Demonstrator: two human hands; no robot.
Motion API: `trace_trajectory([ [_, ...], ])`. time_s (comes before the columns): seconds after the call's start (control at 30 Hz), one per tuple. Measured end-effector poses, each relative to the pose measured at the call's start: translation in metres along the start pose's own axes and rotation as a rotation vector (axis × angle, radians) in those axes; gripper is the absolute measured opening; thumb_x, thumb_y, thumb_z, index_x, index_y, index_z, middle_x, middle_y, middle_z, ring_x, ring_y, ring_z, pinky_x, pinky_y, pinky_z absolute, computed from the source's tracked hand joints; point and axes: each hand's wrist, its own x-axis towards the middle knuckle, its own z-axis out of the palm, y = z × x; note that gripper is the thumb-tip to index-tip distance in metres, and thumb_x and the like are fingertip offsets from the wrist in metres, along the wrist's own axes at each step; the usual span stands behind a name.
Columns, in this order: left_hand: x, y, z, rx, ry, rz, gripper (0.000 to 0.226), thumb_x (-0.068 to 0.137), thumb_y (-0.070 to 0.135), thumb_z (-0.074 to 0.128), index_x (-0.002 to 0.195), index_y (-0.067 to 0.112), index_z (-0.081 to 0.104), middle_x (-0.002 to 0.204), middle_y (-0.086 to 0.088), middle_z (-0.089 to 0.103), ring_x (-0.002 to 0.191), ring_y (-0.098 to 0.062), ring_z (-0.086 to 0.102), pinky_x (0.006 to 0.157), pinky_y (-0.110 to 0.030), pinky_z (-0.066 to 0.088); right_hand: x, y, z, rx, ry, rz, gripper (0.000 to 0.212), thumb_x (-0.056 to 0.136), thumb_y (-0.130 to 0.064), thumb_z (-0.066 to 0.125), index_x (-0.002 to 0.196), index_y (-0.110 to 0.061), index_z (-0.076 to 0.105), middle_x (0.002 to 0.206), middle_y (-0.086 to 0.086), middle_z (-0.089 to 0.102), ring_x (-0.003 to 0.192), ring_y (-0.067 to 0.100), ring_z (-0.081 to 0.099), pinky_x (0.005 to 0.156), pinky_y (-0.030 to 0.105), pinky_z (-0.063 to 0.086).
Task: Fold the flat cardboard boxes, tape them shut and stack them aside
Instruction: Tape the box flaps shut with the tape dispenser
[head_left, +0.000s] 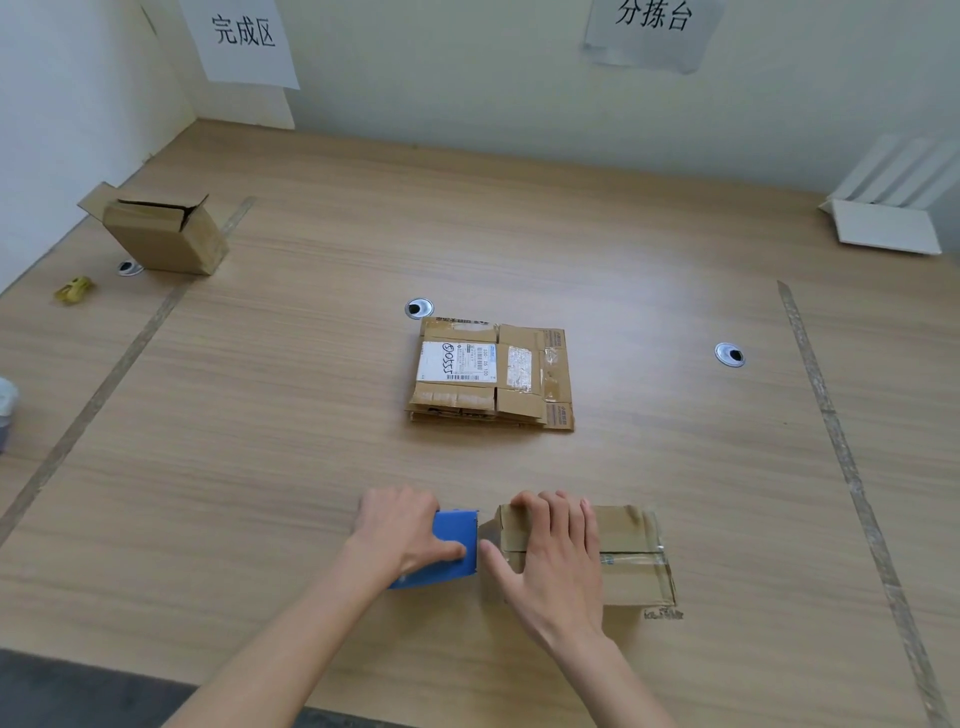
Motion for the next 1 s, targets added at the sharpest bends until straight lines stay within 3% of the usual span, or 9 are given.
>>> trace_trajectory([
  [0.17, 0.005, 0.001, 0.002, 0.067, 0.004, -0.017, 0.052, 0.073, 0.076, 0.053, 0.078, 0.023, 0.056, 0.083, 0.001, 0.066, 0.08, -0.024, 0.065, 0.06, -0.029, 0.036, -0.02, 0.014, 0.016, -0.008, -0.1, 0.095, 0.059, 0.082, -0.068, 0.051, 0.124, -0.027, 0.051, 0.117, -0.006, 0.052, 0.122, 0.024, 0.052, 0.123, 0.044, 0.019],
  [0.3, 0.009, -0.006, 0.006, 0.082, 0.064, 0.039, 0.056, 0.067, 0.078, 0.049, 0.077, 0.024, 0.061, 0.064, 0.006, 0.051, 0.062, -0.021, 0.052, 0.052, -0.029, 0.029, -0.028, 0.023, 0.029, 0.024, -0.04, 0.111, 0.057, 0.08, -0.06, 0.057, 0.122, -0.022, 0.053, 0.114, -0.004, 0.054, 0.116, 0.025, 0.056, 0.122, 0.047, 0.021],
  [0.53, 0.007, -0.005, 0.009, 0.068, 0.055, 0.102, 0.056, 0.065, 0.079, 0.049, 0.073, 0.025, 0.057, 0.061, 0.007, 0.049, 0.058, -0.019, 0.048, 0.05, -0.028, 0.027, -0.012, 0.03, 0.01, -0.005, -0.074, -0.067, 0.059, 0.092, -0.065, 0.047, 0.136, -0.027, 0.047, 0.134, -0.009, 0.052, 0.135, 0.014, 0.045, 0.125, 0.042, 0.01],
  [0.63, 0.005, -0.014, 0.007, 0.049, 0.04, 0.082, 0.056, 0.064, 0.079, 0.051, 0.068, 0.023, 0.053, 0.059, 0.007, 0.047, 0.054, -0.018, 0.043, 0.049, -0.029, 0.025, -0.017, 0.038, 0.015, -0.015, -0.158, -0.059, 0.064, 0.096, -0.069, 0.034, 0.146, -0.029, 0.04, 0.147, -0.011, 0.044, 0.149, 0.013, 0.029, 0.126, 0.04, -0.001],
  [0.7, 0.003, -0.017, 0.009, 0.042, 0.034, 0.082, 0.056, 0.064, 0.079, 0.051, 0.067, 0.023, 0.049, 0.057, 0.007, 0.046, 0.052, -0.017, 0.04, 0.049, -0.029, 0.025, -0.02, 0.039, 0.02, -0.037, -0.169, -0.055, 0.064, 0.097, -0.068, 0.032, 0.147, -0.029, 0.041, 0.149, -0.011, 0.043, 0.151, 0.014, 0.027, 0.127, 0.041, 0.0],
  [0.8, 0.002, -0.017, 0.014, 0.046, 0.034, 0.097, 0.057, 0.065, 0.08, 0.048, 0.075, 0.024, 0.058, 0.06, 0.006, 0.05, 0.059, -0.018, 0.049, 0.051, -0.029, 0.027, -0.022, 0.04, 0.024, -0.045, -0.137, -0.046, 0.06, 0.095, -0.066, 0.04, 0.141, -0.028, 0.048, 0.142, -0.009, 0.05, 0.145, 0.017, 0.038, 0.125, 0.044, 0.01],
  [1.0, 0.003, -0.016, 0.012, 0.045, 0.006, 0.073, 0.057, 0.067, 0.08, 0.047, 0.08, 0.027, 0.063, 0.069, 0.007, 0.061, 0.069, -0.016, 0.06, 0.055, -0.029, 0.034, -0.021, 0.042, 0.029, -0.02, -0.106, -0.03, 0.057, 0.098, -0.072, 0.032, 0.137, -0.033, 0.046, 0.14, -0.013, 0.048, 0.145, 0.015, 0.037, 0.126, 0.042, 0.007],
])
